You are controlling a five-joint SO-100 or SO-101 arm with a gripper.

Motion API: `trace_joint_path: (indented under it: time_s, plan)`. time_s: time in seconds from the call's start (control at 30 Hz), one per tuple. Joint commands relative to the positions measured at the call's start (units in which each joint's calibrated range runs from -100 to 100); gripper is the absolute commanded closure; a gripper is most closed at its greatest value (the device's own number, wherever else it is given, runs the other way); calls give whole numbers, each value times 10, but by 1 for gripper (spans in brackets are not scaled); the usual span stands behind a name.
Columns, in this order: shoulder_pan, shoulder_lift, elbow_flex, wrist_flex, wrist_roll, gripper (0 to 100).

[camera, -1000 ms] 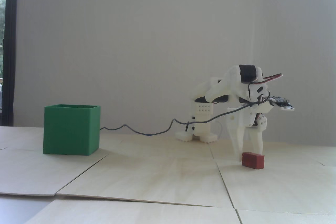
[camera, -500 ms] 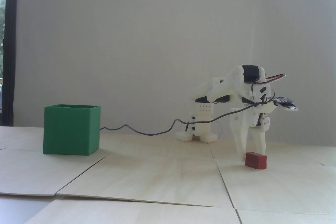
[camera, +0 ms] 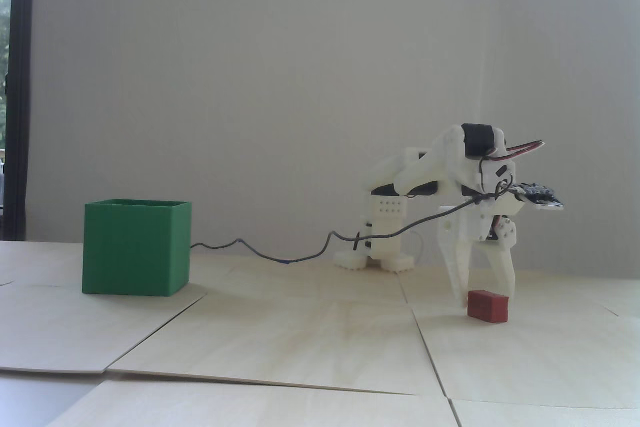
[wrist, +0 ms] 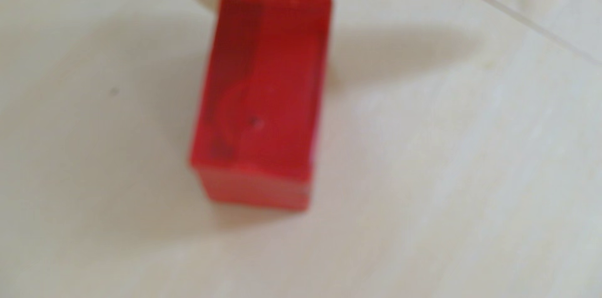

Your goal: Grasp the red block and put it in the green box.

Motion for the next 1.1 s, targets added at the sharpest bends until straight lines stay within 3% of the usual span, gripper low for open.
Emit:
trace_joint_path:
  time_s: [0.0,1.07]
  plan:
    - [-9,-72,-33,17,-3,70]
    - [0,-47,-31,13,-3,70]
